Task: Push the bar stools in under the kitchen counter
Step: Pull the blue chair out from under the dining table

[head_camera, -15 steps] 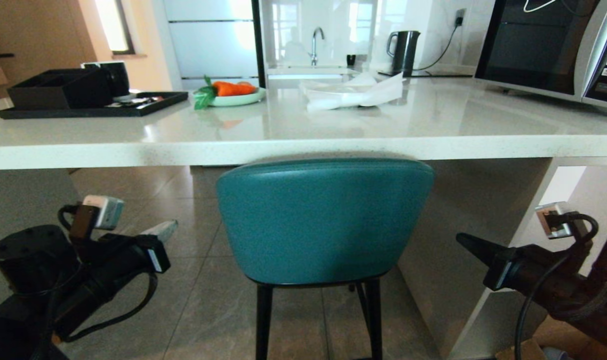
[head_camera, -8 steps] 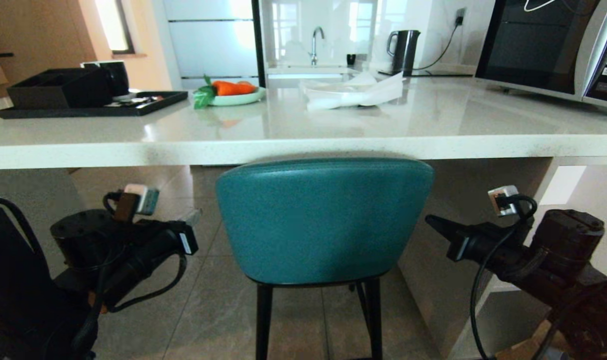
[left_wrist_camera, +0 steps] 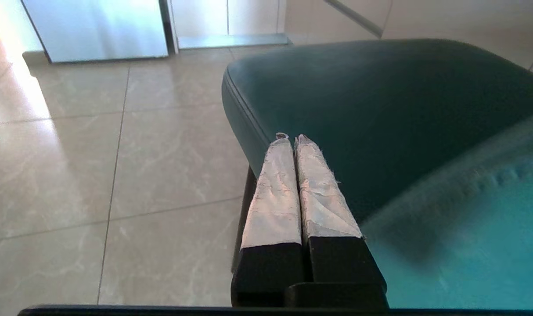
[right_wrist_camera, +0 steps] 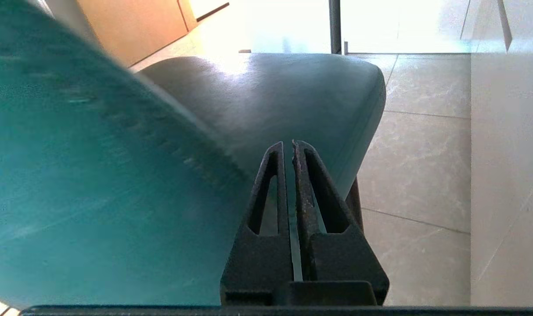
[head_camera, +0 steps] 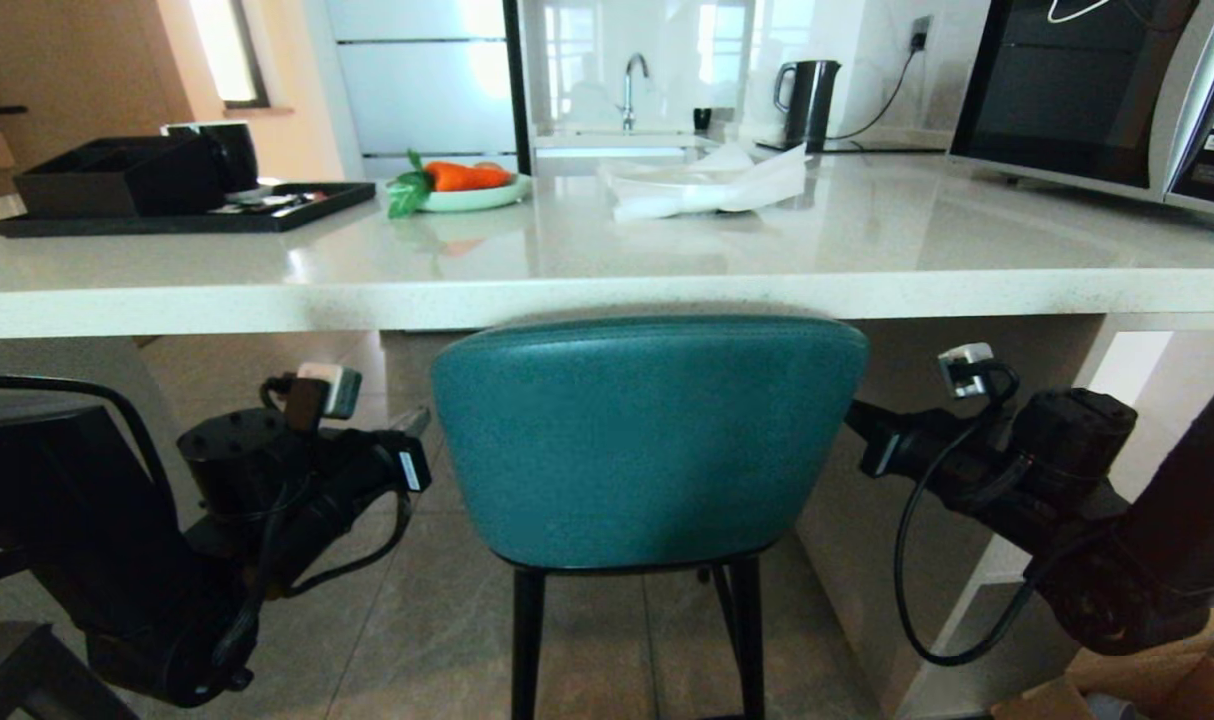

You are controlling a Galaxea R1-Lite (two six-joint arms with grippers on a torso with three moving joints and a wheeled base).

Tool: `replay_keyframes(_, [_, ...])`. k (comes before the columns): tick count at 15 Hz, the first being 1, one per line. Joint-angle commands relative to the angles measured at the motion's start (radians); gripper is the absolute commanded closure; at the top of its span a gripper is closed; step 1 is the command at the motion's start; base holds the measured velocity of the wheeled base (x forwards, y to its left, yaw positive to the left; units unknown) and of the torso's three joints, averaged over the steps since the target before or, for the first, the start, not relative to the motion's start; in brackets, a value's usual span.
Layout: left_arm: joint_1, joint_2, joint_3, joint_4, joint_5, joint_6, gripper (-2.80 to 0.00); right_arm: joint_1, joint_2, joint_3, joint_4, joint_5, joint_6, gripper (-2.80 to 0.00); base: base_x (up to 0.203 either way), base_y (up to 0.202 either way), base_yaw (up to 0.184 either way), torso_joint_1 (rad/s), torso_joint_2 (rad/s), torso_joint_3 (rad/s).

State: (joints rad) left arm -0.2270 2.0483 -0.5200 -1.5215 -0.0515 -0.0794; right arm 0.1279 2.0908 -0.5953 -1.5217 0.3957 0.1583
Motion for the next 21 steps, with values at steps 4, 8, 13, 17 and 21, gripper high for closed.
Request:
replay_keyframes(4, [0.0, 0.068, -0.064, -0.009, 0.001, -0.001, 0.0, -0.001, 0.062, -0.085, -0.008, 0.003, 0.006, 0.0, 0.0, 0.0, 0.0, 0.0, 0.0, 0.0])
replay_keyframes(8, [0.001, 0.096, -0.098, -0.009, 0.001, -0.002, 0.0, -0.046, 0.102, -0.166, -0.008, 0.015, 0.009, 0.0, 0.0, 0.0, 0.0, 0.0, 0.0, 0.0])
replay_keyframes(13, [-0.135, 0.051, -0.107, -0.009, 0.046, -0.026, 0.0, 0.014, 0.068, -0.14, -0.008, 0.035, 0.007, 0.0, 0.0, 0.0, 0.0, 0.0, 0.0, 0.0])
replay_keyframes(17, [-0.209, 0.023, -0.112, -0.009, 0.064, -0.023, 0.0, 0.056, 0.03, -0.105, -0.008, 0.058, 0.004, 0.0, 0.0, 0.0, 0.0, 0.0, 0.0, 0.0])
replay_keyframes(21, [-0.198, 0.015, -0.112, -0.009, 0.062, -0.023, 0.0, 0.076, -0.005, -0.076, -0.008, 0.11, -0.008, 0.0, 0.0, 0.0, 0.0, 0.0, 0.0, 0.0])
